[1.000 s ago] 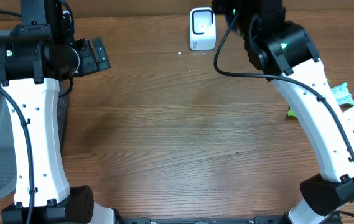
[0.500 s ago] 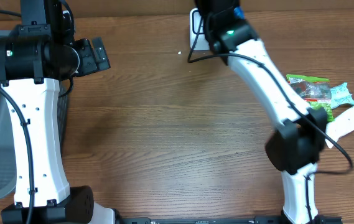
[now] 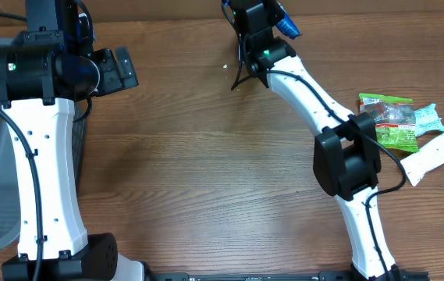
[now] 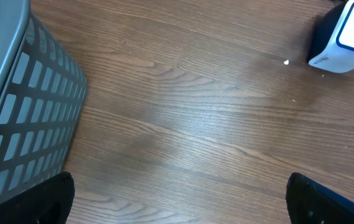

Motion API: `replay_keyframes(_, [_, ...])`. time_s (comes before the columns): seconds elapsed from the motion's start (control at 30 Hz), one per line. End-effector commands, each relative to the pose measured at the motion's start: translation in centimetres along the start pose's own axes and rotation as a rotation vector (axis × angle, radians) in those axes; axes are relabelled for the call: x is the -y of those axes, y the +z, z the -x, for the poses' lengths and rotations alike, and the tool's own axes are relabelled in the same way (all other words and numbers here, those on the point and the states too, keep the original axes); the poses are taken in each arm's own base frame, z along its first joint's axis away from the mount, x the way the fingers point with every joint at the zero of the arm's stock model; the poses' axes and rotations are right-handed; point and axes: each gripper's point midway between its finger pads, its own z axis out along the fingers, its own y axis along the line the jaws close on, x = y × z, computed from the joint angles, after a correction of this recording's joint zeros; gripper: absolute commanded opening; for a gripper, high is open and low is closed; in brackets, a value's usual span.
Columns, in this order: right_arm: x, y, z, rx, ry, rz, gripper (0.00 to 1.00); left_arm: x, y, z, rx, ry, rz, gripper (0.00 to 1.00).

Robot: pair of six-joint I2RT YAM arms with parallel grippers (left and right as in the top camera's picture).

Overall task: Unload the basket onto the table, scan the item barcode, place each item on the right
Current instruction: 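Hold the blue snack bar in front of the scanner window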

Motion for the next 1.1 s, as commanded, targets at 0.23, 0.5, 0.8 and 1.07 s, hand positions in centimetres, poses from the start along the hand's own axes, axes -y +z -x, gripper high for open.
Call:
replay_keyframes(0.23, [1.3, 2.1, -0.2, 0.040, 0.033, -0.150, 0.04, 0.2, -0.6, 0.4, 0.023, 0.017, -0.003, 1.00])
replay_keyframes(0.5, [-0.8, 3.8, -1.7, 0.037, -0.068, -0.168, 0.04, 0.2, -0.6, 0.4, 0.023, 0.017, -0.003, 1.00])
replay_keyframes(0.8, [-2.2, 4.7, -3.2, 0.017, -0.080, -0.164, 0.04, 0.2, -0.6, 0.4, 0.023, 0.017, -0.003, 1.00])
replay_keyframes(1.07, [-1.7, 4.6, -3.6, -0.008, -0.079, -0.190, 0.04, 0.2, -0.6, 0.4, 0.023, 0.017, -0.003, 1.00])
